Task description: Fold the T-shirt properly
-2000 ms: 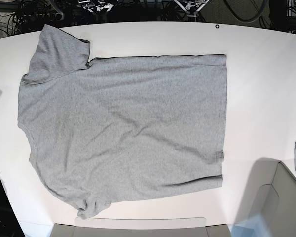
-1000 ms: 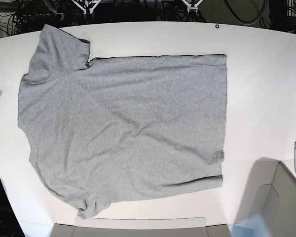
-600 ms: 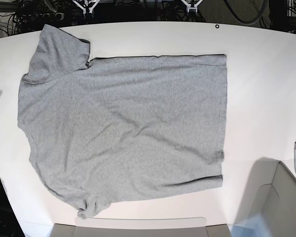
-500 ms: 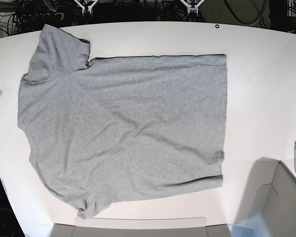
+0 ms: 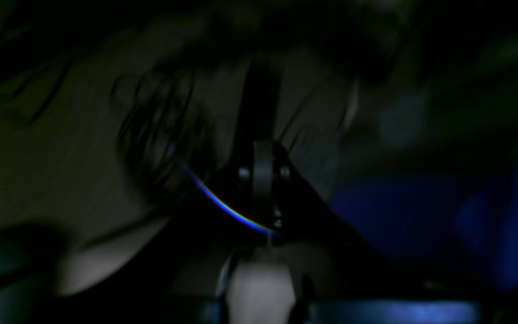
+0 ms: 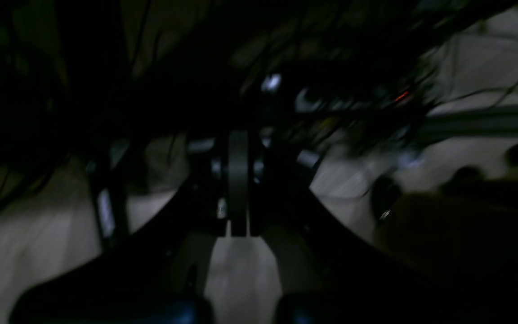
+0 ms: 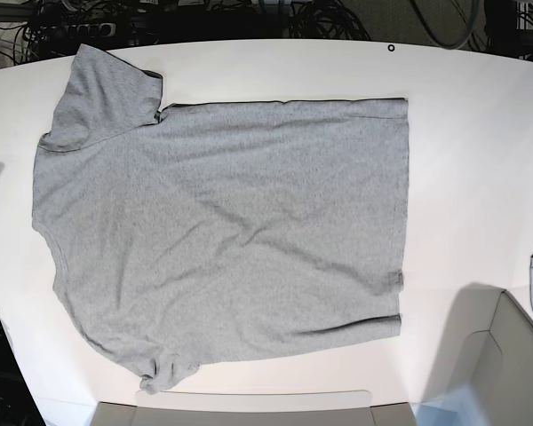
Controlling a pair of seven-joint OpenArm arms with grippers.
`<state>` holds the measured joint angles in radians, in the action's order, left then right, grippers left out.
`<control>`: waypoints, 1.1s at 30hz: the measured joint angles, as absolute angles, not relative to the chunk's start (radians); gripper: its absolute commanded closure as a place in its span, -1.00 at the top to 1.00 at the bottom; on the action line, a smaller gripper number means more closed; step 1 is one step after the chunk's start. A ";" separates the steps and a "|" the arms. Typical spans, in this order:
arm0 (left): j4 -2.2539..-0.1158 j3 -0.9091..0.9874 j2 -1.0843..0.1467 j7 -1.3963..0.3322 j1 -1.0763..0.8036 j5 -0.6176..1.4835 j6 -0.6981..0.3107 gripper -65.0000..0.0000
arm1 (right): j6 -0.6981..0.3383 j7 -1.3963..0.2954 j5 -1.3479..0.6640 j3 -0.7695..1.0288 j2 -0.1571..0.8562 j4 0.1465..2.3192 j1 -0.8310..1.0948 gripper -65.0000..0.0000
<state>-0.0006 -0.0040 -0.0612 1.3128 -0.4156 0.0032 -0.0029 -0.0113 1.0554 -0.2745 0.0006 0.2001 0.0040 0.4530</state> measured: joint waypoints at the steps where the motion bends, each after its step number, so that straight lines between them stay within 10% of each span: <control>1: -0.017 -0.004 -0.062 1.315 -0.428 0.004 -0.003 -0.99 | -0.011 1.109 -0.275 0.001 0.208 0.004 0.467 -0.98; 9: -0.323 0.092 -0.085 1.299 -0.580 0.002 0.001 -0.97 | -0.014 1.119 -0.358 0.001 0.230 0.258 0.618 -0.98; 16: -0.803 0.150 -0.078 1.308 -0.780 0.001 0.001 -0.65 | -0.228 1.119 -0.558 -0.002 0.255 0.805 0.919 -0.98; 26: -1.180 0.149 -0.021 1.132 -0.885 -0.001 0.000 -0.59 | -0.249 0.727 -1.024 0.052 0.502 1.501 1.227 -0.98; 33: -1.244 0.145 -0.022 1.070 -0.912 0.000 0.000 -0.59 | -0.251 0.583 -1.232 0.204 0.622 1.635 1.286 -0.44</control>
<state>-1.2442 0.1452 -0.0219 1.0698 -0.9123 0.0002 0.0002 -0.2512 0.5835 -1.2324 0.2035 0.6216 1.6348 1.2858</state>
